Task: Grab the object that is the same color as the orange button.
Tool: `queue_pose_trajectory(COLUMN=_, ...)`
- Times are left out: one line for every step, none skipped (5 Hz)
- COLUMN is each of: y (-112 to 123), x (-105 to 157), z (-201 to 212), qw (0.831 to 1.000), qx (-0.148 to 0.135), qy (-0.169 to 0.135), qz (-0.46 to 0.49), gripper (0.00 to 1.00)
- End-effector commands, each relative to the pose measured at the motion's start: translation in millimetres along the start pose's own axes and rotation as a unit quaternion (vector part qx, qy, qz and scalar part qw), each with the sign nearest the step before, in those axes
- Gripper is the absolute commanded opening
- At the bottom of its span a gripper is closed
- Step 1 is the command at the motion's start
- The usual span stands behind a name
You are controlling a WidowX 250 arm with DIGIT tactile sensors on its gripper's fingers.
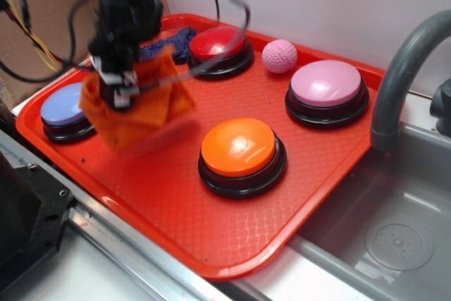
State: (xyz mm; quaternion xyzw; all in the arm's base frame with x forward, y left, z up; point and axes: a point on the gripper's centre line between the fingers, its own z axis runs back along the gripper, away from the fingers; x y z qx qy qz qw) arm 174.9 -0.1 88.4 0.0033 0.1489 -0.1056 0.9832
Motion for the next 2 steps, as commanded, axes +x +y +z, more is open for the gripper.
queue_pose_trajectory(y=7, x=-47, z=95, qw=0.994, qx=-0.018, qy=-0.105, qz=0.036, gripper=0.0)
queue_pose_trajectory(y=7, x=-68, z=137, qw=0.99, qx=0.009, qy=-0.126, qz=0.055, gripper=0.0)
